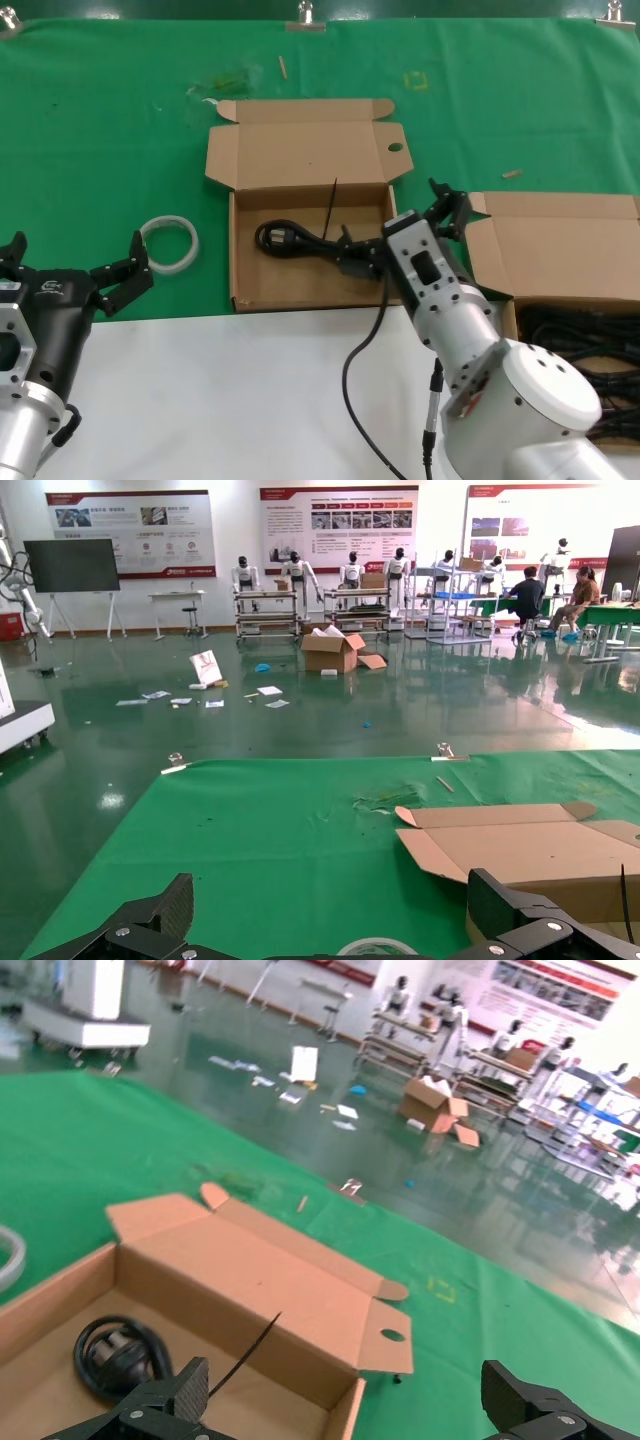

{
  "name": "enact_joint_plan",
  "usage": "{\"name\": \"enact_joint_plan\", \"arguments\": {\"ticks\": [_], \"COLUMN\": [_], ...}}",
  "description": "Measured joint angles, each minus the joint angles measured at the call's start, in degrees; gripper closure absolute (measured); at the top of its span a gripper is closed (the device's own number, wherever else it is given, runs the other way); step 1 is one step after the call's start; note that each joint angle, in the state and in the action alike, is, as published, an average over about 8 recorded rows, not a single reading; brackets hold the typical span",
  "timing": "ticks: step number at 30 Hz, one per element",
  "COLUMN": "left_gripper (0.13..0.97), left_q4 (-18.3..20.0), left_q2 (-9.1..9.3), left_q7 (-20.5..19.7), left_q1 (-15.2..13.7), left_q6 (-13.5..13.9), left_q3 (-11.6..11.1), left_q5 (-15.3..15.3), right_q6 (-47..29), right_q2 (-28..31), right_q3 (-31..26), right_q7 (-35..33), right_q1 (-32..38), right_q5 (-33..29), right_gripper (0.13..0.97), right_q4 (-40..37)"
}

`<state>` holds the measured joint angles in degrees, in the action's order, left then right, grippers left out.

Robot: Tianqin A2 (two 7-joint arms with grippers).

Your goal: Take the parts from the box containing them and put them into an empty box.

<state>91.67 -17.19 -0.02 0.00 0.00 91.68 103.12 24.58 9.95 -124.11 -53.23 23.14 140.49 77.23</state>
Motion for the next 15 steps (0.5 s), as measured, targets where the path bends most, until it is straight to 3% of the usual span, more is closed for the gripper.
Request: {"name": "enact_joint_plan", "arguments": {"ticks": [15], "left_gripper": [0.132], "left_q4": [0.0], "left_q2": [0.00], "left_q7": [0.0], "left_q1": [0.0], "left_q6": [0.0], "left_q3": [0.0], "left_q5": [0.0], "right_q6": [-7.2], "right_q2": [0.0], "right_q3": [9.5], "right_q7": [15.6], "right_q1": [-6.8], "right_q5": [-10.9], "right_gripper": [0.129], "right_q4": [4.2]}}
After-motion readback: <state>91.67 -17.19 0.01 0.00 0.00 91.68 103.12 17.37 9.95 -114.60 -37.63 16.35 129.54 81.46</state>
